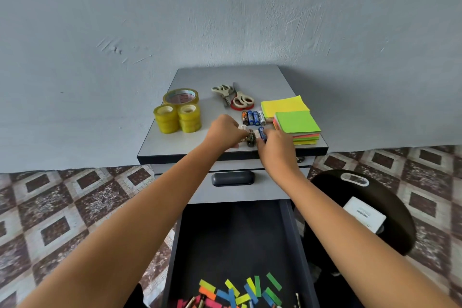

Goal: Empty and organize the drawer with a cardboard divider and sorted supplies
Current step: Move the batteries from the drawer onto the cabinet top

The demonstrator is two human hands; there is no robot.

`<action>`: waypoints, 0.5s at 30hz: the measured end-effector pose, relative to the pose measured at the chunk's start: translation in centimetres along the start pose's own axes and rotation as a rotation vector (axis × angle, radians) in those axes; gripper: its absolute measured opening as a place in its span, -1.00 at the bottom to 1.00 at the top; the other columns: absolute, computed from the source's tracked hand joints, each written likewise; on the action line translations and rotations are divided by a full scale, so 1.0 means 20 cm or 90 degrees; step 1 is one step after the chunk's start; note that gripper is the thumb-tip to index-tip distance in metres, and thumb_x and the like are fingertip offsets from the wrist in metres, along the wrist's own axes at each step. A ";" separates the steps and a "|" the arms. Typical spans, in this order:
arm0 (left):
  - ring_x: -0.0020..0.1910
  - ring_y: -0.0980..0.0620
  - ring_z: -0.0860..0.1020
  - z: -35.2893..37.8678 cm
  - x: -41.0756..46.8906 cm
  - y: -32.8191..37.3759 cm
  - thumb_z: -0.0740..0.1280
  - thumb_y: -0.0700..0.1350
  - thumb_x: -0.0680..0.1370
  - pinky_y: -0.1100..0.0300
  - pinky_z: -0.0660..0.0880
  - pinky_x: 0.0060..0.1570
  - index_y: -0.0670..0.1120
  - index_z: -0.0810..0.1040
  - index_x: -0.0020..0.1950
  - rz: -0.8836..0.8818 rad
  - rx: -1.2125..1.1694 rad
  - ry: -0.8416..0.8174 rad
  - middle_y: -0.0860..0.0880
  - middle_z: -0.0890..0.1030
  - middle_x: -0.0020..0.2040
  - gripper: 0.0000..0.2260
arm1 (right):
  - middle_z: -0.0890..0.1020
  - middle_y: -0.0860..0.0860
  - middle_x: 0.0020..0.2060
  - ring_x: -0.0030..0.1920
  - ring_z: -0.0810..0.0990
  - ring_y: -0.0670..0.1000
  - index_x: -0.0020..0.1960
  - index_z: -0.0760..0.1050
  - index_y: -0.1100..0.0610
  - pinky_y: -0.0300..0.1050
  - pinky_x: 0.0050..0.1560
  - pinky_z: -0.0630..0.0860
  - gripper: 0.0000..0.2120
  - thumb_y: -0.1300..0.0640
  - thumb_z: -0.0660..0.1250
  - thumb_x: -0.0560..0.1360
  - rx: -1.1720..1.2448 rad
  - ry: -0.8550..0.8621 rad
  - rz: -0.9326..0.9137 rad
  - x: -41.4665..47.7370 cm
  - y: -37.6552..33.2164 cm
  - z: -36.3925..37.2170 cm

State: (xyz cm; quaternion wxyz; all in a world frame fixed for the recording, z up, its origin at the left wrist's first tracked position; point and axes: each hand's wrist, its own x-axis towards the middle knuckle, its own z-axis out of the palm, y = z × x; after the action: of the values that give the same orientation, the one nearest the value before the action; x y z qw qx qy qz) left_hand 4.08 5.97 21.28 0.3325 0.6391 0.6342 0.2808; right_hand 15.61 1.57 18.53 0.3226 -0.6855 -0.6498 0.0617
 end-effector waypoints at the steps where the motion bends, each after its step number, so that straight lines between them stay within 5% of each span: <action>1: -0.12 -0.13 0.64 -0.01 -0.01 -0.01 0.39 -0.14 0.49 0.07 0.56 0.06 -0.21 0.58 0.00 0.021 0.039 0.001 -0.23 0.64 -0.05 -0.83 | 0.59 0.19 -0.06 0.00 0.53 0.15 0.04 0.53 0.30 -0.14 -0.21 0.25 -0.80 0.18 0.21 0.58 -0.006 0.001 -0.010 0.00 0.01 0.00; 3: 0.03 -0.08 0.59 -0.02 -0.03 -0.03 0.38 -0.09 0.49 0.21 0.48 0.02 -0.19 0.54 0.24 0.074 0.142 0.003 -0.17 0.61 0.11 -0.65 | 0.58 0.20 -0.04 0.04 0.53 0.17 0.06 0.54 0.30 -0.08 -0.14 0.31 -0.78 0.17 0.20 0.58 -0.010 0.004 -0.035 -0.01 0.03 -0.01; 7: 0.04 -0.03 0.53 -0.03 -0.07 -0.05 0.39 -0.05 0.48 0.26 0.38 -0.06 -0.09 0.52 0.28 0.160 0.215 -0.040 -0.09 0.60 0.11 -0.62 | 0.55 0.12 -0.04 -0.02 0.52 0.13 0.08 0.53 0.25 -0.13 -0.21 0.26 -0.74 0.10 0.17 0.60 -0.078 -0.008 -0.112 -0.04 0.07 -0.05; 11: 0.04 -0.01 0.51 -0.01 -0.09 -0.07 0.38 -0.04 0.47 0.26 0.37 -0.02 -0.07 0.53 0.26 0.216 0.243 -0.018 -0.08 0.57 0.11 -0.63 | 0.54 0.00 0.09 -0.02 0.56 0.08 0.18 0.52 0.13 -0.12 -0.23 0.45 -0.75 0.10 0.16 0.59 -0.167 -0.018 -0.158 -0.06 0.10 -0.06; 15: 0.02 -0.03 0.52 0.04 -0.08 -0.07 0.37 -0.06 0.48 0.17 0.45 0.03 -0.07 0.55 0.21 0.233 0.234 0.025 -0.09 0.56 0.08 -0.69 | 0.53 0.00 0.00 -0.14 0.58 0.10 0.09 0.52 0.12 -0.20 -0.44 0.21 -0.83 0.22 0.21 0.55 -0.286 -0.029 -0.157 -0.03 0.10 -0.04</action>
State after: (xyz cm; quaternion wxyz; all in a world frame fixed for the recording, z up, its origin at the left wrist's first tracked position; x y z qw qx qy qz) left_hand 3.67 4.35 19.75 0.1420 0.7872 0.5548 0.2289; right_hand 17.67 0.72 17.95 0.1527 -0.6539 -0.7331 -0.1083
